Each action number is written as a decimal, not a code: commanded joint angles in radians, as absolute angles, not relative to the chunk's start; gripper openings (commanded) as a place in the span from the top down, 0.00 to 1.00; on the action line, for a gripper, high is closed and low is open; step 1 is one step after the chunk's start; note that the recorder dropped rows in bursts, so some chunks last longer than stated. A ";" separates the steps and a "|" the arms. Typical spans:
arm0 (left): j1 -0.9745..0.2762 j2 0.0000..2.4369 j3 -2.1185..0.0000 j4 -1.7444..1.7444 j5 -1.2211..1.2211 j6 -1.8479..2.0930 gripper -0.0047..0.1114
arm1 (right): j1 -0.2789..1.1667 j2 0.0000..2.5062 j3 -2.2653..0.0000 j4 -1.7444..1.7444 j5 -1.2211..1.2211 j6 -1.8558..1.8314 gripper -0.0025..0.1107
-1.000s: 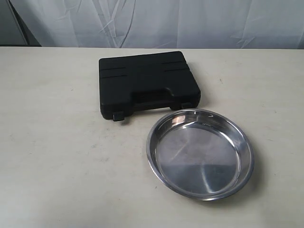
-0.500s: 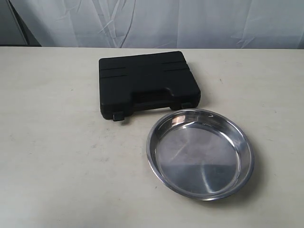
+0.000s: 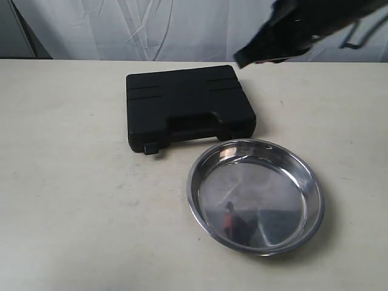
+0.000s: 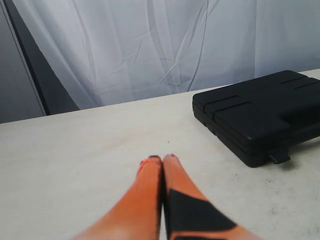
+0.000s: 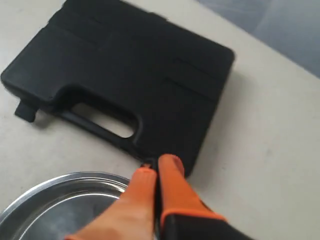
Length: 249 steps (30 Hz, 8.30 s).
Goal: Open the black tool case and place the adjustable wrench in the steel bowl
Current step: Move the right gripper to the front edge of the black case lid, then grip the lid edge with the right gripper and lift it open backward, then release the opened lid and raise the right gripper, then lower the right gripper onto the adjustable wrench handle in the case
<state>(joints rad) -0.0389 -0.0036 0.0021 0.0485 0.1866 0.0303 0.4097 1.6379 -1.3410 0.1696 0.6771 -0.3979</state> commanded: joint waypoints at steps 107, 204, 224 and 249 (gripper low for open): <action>-0.043 0.000 0.000 0.047 0.181 0.030 0.96 | 0.536 2.047 -1.712 -0.496 0.374 -0.448 0.99; -0.043 0.000 0.000 0.047 0.181 0.030 0.96 | 0.364 2.328 -2.059 0.170 1.221 -0.399 0.99; -0.043 0.000 0.000 0.047 0.181 0.030 0.96 | 0.374 2.429 -2.059 0.171 0.897 -0.679 0.61; -0.043 0.000 0.000 0.047 0.181 0.030 0.96 | 0.408 2.436 -2.061 0.233 0.901 -0.680 0.62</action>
<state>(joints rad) -0.0389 -0.0036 0.0021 0.0485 0.1866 0.0303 0.4117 2.4381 -2.0618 0.2413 0.8907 -0.6764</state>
